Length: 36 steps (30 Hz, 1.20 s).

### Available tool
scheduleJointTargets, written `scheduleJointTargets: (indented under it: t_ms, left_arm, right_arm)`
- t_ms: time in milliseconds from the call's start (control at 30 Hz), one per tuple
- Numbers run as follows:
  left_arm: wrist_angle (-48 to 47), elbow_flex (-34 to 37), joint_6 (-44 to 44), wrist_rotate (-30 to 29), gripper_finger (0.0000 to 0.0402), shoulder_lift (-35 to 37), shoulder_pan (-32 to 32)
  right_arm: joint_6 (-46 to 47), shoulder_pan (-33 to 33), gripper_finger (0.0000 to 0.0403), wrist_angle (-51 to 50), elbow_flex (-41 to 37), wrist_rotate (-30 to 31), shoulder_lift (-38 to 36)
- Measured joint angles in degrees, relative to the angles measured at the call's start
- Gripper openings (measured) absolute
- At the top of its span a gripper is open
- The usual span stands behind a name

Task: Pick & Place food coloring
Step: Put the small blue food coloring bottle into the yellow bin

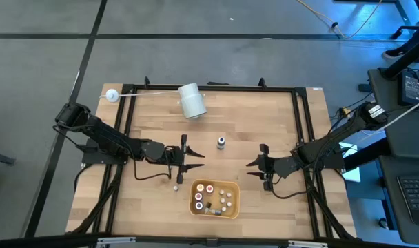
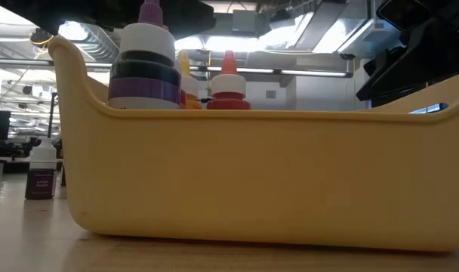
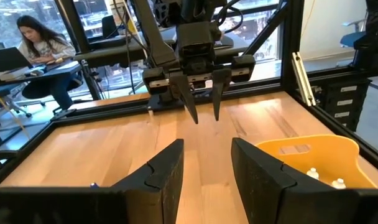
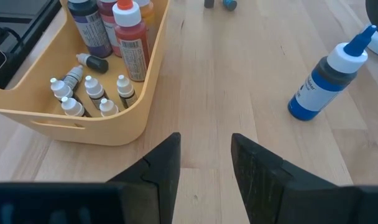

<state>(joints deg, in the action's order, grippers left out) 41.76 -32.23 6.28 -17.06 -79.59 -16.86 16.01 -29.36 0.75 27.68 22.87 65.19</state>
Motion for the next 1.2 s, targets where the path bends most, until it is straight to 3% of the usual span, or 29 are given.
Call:
scheduleJointTargets:
  t_ms: [100,200,300,367,500,600,833,1200]
  left_arm:
    - [-0.1,0.0,1.9,-0.4,0.0131,0.0,0.1]
    - [-4.2,-0.3,2.1,-5.1,0.0132,0.0,0.1]
    - [-19.0,-3.5,-1.4,-8.2,0.0131,0.0,0.6]
    - [-32.5,-7.3,-8.2,-8.1,0.013,0.0,1.8]
    - [-55.8,-13.1,-22.3,-4.7,0.0128,0.0,5.4]
    - [-66.8,-14.9,-29.4,-2.3,0.0128,0.0,7.5]
    - [-76.5,-15.0,-38.4,5.6,0.0127,0.0,10.0]
    - [-76.0,-15.0,-38.8,6.7,0.0127,0.0,9.4]
  right_arm:
    - [0.0,0.0,0.0145,0.0,0.0,0.0,0.0]
    - [0.0,0.0,0.0145,0.0,0.0,0.0,0.0]
    - [0.0,0.0,0.0145,0.0,0.0,0.0,0.0]
    - [0.0,0.0,0.0145,0.0,0.0,0.0,0.0]
    - [0.0,0.0,0.0145,0.0,0.0,0.0,0.0]
    - [0.0,0.0,0.0145,0.0,0.0,0.0,0.0]
    - [0.0,0.0,0.0145,0.0,0.0,0.0,0.0]
    - [0.2,0.0,0.0145,0.0,0.0,0.0,0.0]
